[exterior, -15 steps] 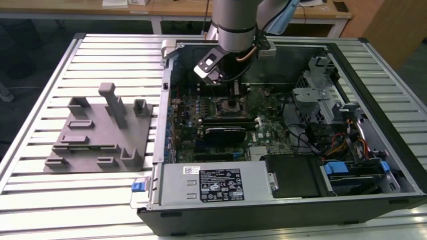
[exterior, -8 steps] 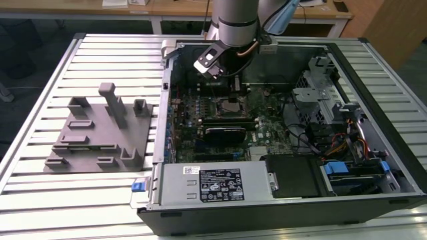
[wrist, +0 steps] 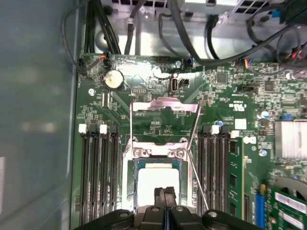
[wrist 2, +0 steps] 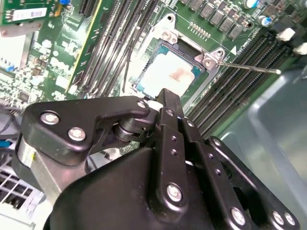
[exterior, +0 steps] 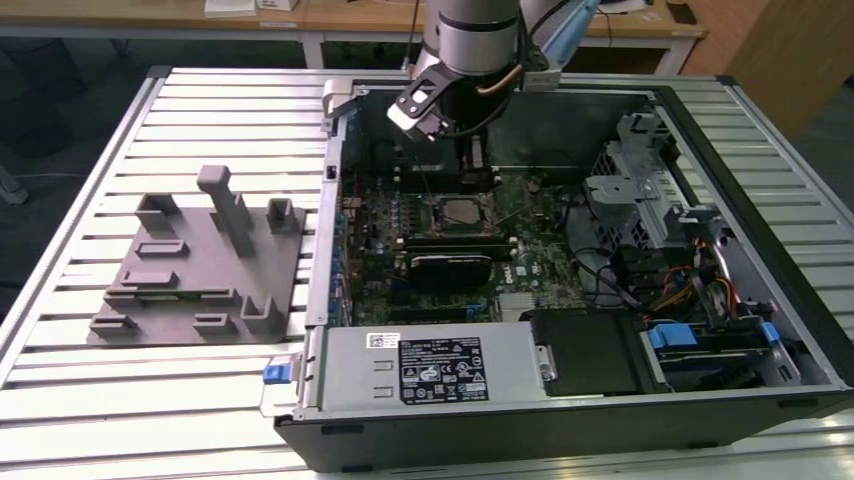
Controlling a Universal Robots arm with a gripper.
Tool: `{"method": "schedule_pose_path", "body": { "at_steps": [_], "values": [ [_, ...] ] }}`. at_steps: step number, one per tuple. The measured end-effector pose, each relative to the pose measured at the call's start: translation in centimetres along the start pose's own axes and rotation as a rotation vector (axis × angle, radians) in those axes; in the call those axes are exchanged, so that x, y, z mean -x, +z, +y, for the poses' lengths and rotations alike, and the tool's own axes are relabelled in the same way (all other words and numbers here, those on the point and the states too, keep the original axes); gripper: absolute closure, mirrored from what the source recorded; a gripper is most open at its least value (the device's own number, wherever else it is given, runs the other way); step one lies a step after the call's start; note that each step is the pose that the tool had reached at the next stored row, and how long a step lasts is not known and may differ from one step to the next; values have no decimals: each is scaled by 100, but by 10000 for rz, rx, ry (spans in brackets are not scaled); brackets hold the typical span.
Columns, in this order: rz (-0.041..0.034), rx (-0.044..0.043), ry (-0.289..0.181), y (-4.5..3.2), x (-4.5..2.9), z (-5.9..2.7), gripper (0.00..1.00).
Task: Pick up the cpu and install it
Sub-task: 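Place the cpu into insertion slot, then close the cpu cover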
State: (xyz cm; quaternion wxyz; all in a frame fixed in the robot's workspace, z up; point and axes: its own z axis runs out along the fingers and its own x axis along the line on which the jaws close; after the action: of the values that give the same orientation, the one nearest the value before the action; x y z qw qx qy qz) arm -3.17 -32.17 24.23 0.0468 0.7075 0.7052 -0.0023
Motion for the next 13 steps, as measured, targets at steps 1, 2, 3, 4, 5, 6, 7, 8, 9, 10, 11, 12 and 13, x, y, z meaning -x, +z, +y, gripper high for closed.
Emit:
{"method": "schedule_pose_path", "body": {
  "at_steps": [1, 2, 3, 4, 5, 6, 7, 8, 9, 10, 11, 12, 13],
  "values": [
    [1, 3, 0, -22, 2, 1, 89],
    [0, 6, 0, -42, 3, 2, 89],
    [1, 7, 0, -58, 4, 3, 89],
    [0, 8, 1, -70, 5, 4, 89],
    [1, 9, 1, -72, 5, 4, 89],
    [1, 9, 2, -71, 5, 4, 89],
    [2, 9, 1, -71, 5, 4, 89],
    [1, 9, 1, -71, 5, 4, 89],
    [1, 9, 1, -72, 5, 4, 89],
    [-2, 9, 1, -72, 5, 4, 89],
    [-2, 9, 1, -72, 5, 4, 89],
    [-3, 8, 1, -72, 5, 4, 89],
    [-3, 8, 1, -72, 5, 6, 89]
  ]
}}
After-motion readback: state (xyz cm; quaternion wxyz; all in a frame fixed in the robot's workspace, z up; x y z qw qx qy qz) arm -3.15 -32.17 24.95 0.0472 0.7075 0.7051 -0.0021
